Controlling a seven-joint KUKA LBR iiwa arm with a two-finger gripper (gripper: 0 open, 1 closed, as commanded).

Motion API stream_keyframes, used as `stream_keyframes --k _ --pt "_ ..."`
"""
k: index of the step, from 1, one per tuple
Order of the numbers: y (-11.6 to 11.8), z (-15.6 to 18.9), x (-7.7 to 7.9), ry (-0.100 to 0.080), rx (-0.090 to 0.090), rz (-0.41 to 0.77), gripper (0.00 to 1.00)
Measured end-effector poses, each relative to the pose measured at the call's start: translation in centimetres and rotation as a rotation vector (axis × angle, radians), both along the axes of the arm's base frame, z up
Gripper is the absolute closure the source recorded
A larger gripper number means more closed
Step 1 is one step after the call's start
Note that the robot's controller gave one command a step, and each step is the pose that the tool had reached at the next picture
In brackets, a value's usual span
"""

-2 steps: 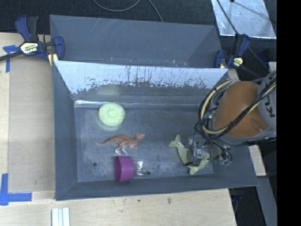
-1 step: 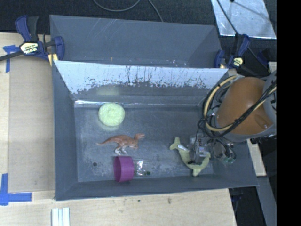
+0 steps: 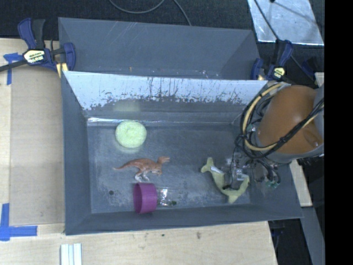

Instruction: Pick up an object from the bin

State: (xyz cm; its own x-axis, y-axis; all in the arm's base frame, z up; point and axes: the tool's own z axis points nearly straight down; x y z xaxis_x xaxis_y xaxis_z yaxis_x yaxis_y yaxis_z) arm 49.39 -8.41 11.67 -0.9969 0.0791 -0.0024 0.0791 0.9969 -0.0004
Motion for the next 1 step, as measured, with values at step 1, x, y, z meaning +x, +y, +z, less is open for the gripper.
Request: stream_keyframes --k 1 --pt "-0.01 1.35 0.05 -0.002 0.0 0.0 1.0"
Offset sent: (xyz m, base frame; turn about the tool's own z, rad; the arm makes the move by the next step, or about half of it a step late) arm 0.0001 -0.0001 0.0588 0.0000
